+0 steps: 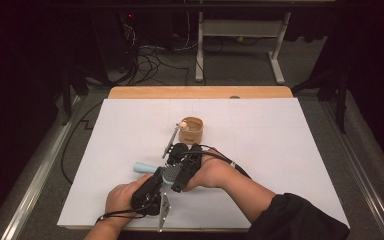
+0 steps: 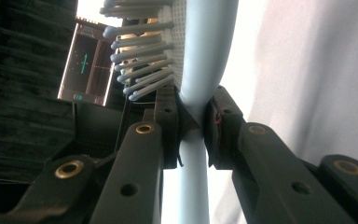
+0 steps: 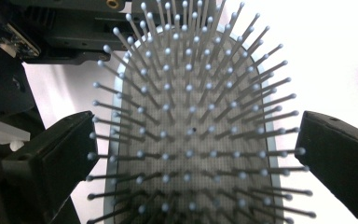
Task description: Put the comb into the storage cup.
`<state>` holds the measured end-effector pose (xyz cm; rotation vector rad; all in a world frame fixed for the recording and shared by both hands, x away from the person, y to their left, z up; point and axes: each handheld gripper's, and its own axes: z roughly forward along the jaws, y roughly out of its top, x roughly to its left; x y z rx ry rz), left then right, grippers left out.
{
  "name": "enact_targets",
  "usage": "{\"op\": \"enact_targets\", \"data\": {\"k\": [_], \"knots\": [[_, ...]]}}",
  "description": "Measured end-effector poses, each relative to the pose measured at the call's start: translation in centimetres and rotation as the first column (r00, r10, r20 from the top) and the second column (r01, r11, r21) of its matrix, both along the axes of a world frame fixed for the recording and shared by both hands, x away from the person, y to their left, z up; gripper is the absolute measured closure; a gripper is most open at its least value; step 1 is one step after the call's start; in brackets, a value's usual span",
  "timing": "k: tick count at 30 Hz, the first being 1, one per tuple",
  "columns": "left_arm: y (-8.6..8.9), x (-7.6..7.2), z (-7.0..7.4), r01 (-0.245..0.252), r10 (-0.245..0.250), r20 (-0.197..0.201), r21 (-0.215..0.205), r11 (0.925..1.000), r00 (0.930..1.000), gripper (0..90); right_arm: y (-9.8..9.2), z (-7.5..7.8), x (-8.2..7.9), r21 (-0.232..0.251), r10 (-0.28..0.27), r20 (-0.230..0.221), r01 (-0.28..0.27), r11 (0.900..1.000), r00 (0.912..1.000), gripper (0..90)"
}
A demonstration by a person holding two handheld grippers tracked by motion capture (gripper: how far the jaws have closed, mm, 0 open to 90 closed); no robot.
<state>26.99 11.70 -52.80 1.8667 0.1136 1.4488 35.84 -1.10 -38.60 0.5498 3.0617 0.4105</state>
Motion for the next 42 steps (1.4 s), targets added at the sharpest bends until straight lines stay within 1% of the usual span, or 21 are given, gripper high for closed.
{"op": "enact_targets", "data": {"k": [1,2,3,5,9,12,13,14,15,19,23,30,33,36,40,42], "knots": [[0.0,0.0,0.0,-0.002,0.002,-0.002,0.006,1.0000,1.0000,77.4,0.0,0.0,0.0,-0.001,0.002,0.000,-0.002,1.000,1.0000,0.0],[-0.3,0.2,-0.2,0.028,-0.028,0.003,-0.057,0.9979,0.9996,77.4,-0.1,0.0,-0.1,0.000,0.002,-0.001,-0.002,1.000,1.0000,0.0],[-0.4,0.2,-0.2,0.033,-0.034,0.000,-0.074,0.9967,0.9994,77.4,-0.1,0.0,-0.1,-0.006,0.002,0.002,-0.002,1.000,1.0000,0.0],[-0.3,0.2,-0.2,0.024,-0.024,0.003,-0.059,0.9980,0.9997,77.5,-0.3,0.1,-0.1,-0.010,0.004,0.000,-0.004,1.000,1.0000,0.0],[-0.3,0.2,-0.3,0.025,-0.025,0.002,-0.053,0.9983,0.9997,77.4,-0.6,0.3,-0.2,-0.013,0.003,0.011,-0.003,1.000,0.9999,0.0],[-0.3,0.2,-0.3,0.021,-0.021,-0.001,-0.054,0.9983,0.9998,77.4,-1.0,0.5,-0.2,-0.024,0.005,0.011,-0.005,1.000,0.9999,0.0],[-0.3,0.3,-0.2,0.019,-0.019,-0.001,-0.053,0.9984,0.9998,77.5,-1.2,0.5,-0.3,-0.021,0.004,0.011,-0.003,1.000,0.9999,0.0],[-0.8,0.4,-0.7,0.065,-0.068,-0.016,-0.152,0.9862,0.9975,77.4,-1.4,0.5,-0.4,-0.022,0.005,0.010,-0.005,1.000,0.9999,0.0],[-0.9,0.4,-0.7,0.068,-0.071,-0.013,-0.158,0.9851,0.9974,77.5,-1.5,0.5,-0.5,-0.019,0.002,0.013,-0.002,1.000,0.9999,0.0],[-0.9,0.5,-0.8,0.063,-0.065,-0.008,-0.160,0.9852,0.9978,77.4,-2.4,0.7,-0.7,-0.021,-0.003,0.019,0.003,1.000,0.9998,0.0],[-0.8,0.6,-0.8,0.053,-0.054,-0.004,-0.152,0.9870,0.9985,77.4,-3.3,0.8,-0.8,-0.023,-0.010,0.026,0.011,1.000,0.9996,0.0],[-0.9,0.6,-0.9,0.051,-0.053,-0.010,-0.149,0.9875,0.9985,77.4,-4.8,1.0,-0.9,-0.027,-0.028,0.036,0.029,0.999,0.9989,0.0],[-0.9,0.6,-0.9,0.046,-0.048,-0.007,-0.146,0.9881,0.9988,77.4,-5.4,0.8,-1.0,-0.028,-0.029,0.033,0.030,0.999,0.9990,0.0],[-0.9,0.7,-0.9,0.047,-0.049,-0.010,-0.157,0.9865,0.9988,77.4,-5.9,0.6,-1.1,-0.030,-0.027,0.029,0.028,0.999,0.9992,0.0],[-0.9,0.7,-1.0,0.048,-0.049,-0.007,-0.147,0.9880,0.9988,77.4,-6.7,0.4,-1.1,-0.040,-0.037,0.036,0.038,0.998,0.9987,0.0],[-0.9,0.7,-1.0,0.046,-0.047,-0.006,-0.145,0.9884,0.9989,77.4,-7.1,0.2,-1.0,-0.040,-0.045,0.031,0.046,0.998,0.9985,0.0]]}}
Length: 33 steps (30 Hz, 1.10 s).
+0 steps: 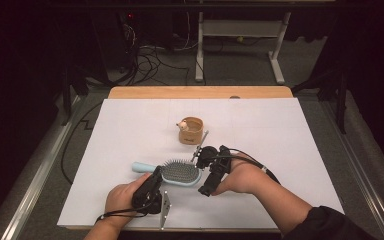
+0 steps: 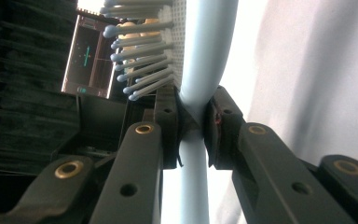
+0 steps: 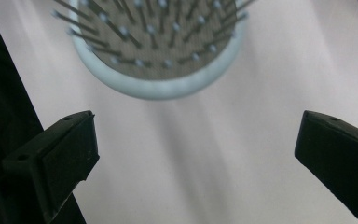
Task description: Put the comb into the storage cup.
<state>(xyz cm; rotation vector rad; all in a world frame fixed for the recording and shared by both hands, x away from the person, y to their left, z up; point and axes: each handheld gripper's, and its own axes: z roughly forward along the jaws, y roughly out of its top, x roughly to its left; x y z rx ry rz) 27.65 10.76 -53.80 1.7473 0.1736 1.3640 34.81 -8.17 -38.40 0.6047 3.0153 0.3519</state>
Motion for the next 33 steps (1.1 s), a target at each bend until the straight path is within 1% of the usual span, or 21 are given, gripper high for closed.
{"op": "enact_targets", "data": {"k": [4,6,12,14,16,22,27,33], "knots": [[0.0,0.0,0.1,-0.001,0.001,0.001,-0.005,1.0000,1.0000,77.3,-0.8,-0.5,0.1,-0.007,-0.012,0.004,0.012,1.000,0.9999,0.0],[0.0,0.0,0.1,0.000,0.000,0.004,-0.004,1.0000,1.0000,77.4,-1.2,-0.8,0.1,-0.014,-0.016,-0.002,0.016,1.000,0.9999,0.0],[0.0,0.0,0.1,-0.001,0.002,0.006,-0.007,1.0000,1.0000,77.4,-2.3,-1.7,0.2,-0.043,-0.028,0.003,0.028,0.999,0.9996,0.0],[0.1,0.0,0.2,-0.006,0.006,0.010,0.002,1.0000,0.9999,77.3,-2.7,-2.0,0.2,-0.057,-0.028,0.008,0.029,0.998,0.9996,0.0],[0.0,0.0,0.1,-0.003,0.003,0.008,-0.003,1.0000,1.0000,77.3,-3.1,-2.4,0.2,-0.064,-0.031,0.009,0.032,0.997,0.9995,0.0],[0.1,0.0,0.2,-0.001,0.001,0.009,-0.006,1.0000,1.0000,77.3,-4.3,-3.5,0.2,-0.086,-0.049,0.002,0.049,0.995,0.9988,0.0],[0.1,0.0,0.2,-0.002,0.002,0.009,-0.007,1.0000,1.0000,77.3,-5.5,-4.2,0.3,-0.088,-0.068,-0.004,0.067,0.994,0.9977,0.0],[0.1,0.0,0.2,-0.005,0.005,0.011,-0.008,1.0000,0.9999,77.3,-7.0,-4.7,0.3,-0.097,-0.085,0.003,0.085,0.992,0.9964,0.0]]}}
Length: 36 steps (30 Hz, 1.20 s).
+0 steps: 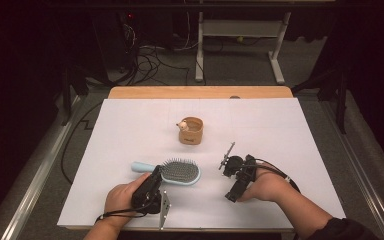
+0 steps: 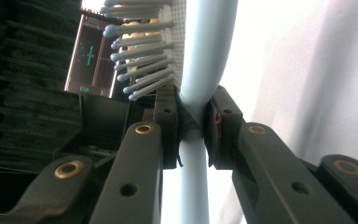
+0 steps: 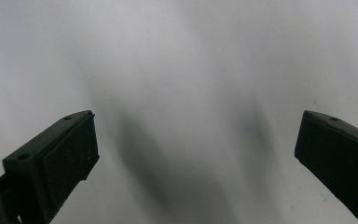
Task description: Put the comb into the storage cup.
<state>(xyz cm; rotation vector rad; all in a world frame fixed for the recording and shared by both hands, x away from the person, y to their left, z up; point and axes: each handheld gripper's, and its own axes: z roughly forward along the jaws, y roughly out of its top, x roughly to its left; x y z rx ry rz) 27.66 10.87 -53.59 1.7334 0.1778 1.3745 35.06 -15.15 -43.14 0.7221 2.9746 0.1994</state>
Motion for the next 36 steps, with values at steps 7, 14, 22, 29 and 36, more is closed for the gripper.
{"op": "enact_targets", "data": {"k": [7,14,22,29,36], "knots": [[0.0,0.0,0.0,-0.004,0.004,0.002,0.001,1.0000,1.0000,77.3,-2.0,-0.3,0.0,-0.012,-0.030,0.013,0.030,0.999,0.9995,0.0],[0.1,0.0,0.1,-0.008,0.008,-0.001,-0.003,1.0000,1.0000,77.3,-3.8,-0.6,-0.1,0.014,-0.056,0.043,0.056,0.998,0.9975,0.0],[0.1,0.0,0.6,-0.014,0.013,-0.023,-0.051,0.9986,0.9997,77.3,-5.2,-0.4,-0.1,0.155,-0.130,0.132,0.109,0.982,0.9827,0.0],[0.2,0.1,1.4,-0.017,0.013,-0.035,-0.119,0.9927,0.9993,77.3,-6.3,-0.7,-0.6,0.308,-0.204,0.213,0.133,0.942,0.9555,0.0],[0.0,0.0,1.7,-0.016,0.007,-0.056,-0.166,0.9861,0.9984,77.3,-7.5,-1.5,-1.2,0.451,-0.279,0.254,0.142,0.881,0.9261,0.0]]}}
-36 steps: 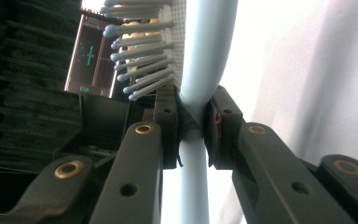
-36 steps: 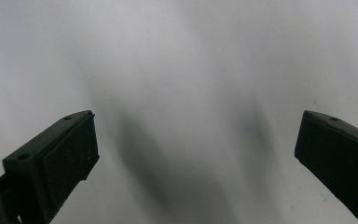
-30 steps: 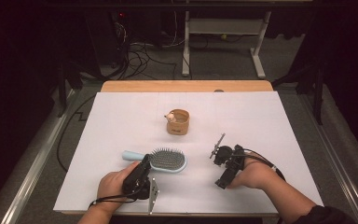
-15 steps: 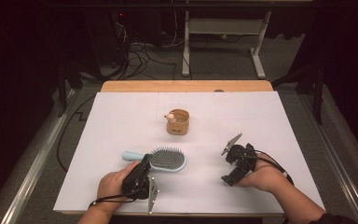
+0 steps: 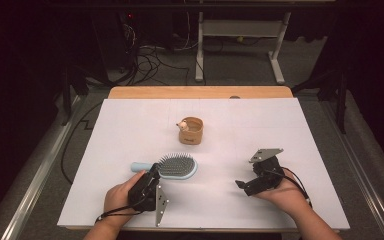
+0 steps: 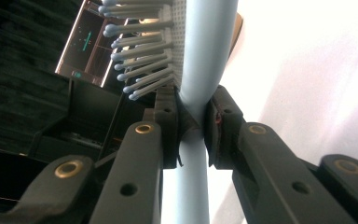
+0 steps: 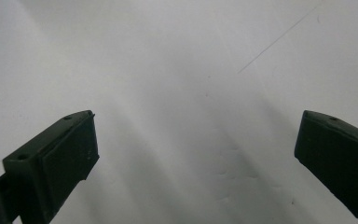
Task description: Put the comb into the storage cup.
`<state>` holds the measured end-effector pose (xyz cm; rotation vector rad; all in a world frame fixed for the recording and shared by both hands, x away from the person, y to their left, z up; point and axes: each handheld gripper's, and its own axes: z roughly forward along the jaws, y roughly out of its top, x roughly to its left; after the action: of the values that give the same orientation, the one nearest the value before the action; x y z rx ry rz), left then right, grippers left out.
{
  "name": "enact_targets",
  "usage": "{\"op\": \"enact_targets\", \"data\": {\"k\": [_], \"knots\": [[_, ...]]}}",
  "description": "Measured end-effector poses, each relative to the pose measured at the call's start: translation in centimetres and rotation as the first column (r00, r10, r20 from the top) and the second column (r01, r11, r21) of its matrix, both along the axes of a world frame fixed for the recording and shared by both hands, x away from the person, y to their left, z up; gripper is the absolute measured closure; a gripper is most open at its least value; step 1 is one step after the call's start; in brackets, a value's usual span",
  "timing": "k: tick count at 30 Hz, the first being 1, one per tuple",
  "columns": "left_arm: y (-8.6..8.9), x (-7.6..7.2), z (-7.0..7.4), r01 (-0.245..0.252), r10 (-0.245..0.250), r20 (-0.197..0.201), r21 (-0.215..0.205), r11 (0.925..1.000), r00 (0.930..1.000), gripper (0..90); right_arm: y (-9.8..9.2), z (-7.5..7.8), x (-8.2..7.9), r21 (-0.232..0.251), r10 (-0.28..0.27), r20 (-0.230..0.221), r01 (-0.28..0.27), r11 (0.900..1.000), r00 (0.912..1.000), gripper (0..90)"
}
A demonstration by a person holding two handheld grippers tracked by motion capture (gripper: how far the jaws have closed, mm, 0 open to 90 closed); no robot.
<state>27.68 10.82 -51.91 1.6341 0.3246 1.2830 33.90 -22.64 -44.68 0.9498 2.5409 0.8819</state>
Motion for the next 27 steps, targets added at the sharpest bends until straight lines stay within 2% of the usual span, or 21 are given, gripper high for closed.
{"op": "enact_targets", "data": {"k": [3,7,10,12,17,21,23,25,27], "knots": [[0.0,0.0,0.3,-0.006,0.005,-0.008,-0.021,0.9998,1.0000,77.3,-0.4,-0.3,-0.3,0.069,-0.027,0.034,0.024,0.997,0.9991,0.0],[0.2,0.2,0.7,-0.020,0.019,-0.021,-0.067,0.9976,0.9996,77.3,-1.0,-0.7,-0.5,0.145,-0.060,0.071,0.049,0.988,0.9956,0.0],[0.2,0.3,0.9,-0.021,0.018,-0.031,-0.105,0.9942,0.9994,77.4,-1.4,-1.0,-0.6,0.211,-0.095,0.087,0.075,0.975,0.9917,0.0],[0.3,0.4,1.1,-0.027,0.022,-0.039,-0.117,0.9928,0.9990,77.3,-1.6,-1.2,-0.7,0.244,-0.118,0.114,0.087,0.966,0.9865,0.0],[0.6,0.5,1.4,-0.040,0.031,-0.060,-0.149,0.9880,0.9977,77.4,-2.2,-1.4,-1.3,0.324,-0.167,0.144,0.113,0.939,0.9754,0.0],[0.8,0.6,1.8,-0.052,0.039,-0.076,-0.177,0.9828,0.9964,77.4,-2.5,-1.1,-1.8,0.353,-0.192,0.175,0.120,0.928,0.9656,0.0],[0.9,0.6,1.9,-0.056,0.040,-0.085,-0.192,0.9799,0.9956,77.4,-2.6,-1.1,-2.0,0.355,-0.193,0.185,0.118,0.927,0.9635,0.0],[0.9,0.7,2.0,-0.056,0.034,-0.099,-0.225,0.9728,0.9945,77.4,-2.7,-1.3,-2.2,0.354,-0.194,0.188,0.118,0.928,0.9628,0.0],[1.1,0.8,2.2,-0.067,0.042,-0.110,-0.235,0.9696,0.9930,77.4,-2.6,-1.4,-2.3,0.355,-0.192,0.183,0.117,0.928,0.9641,0.0]]}}
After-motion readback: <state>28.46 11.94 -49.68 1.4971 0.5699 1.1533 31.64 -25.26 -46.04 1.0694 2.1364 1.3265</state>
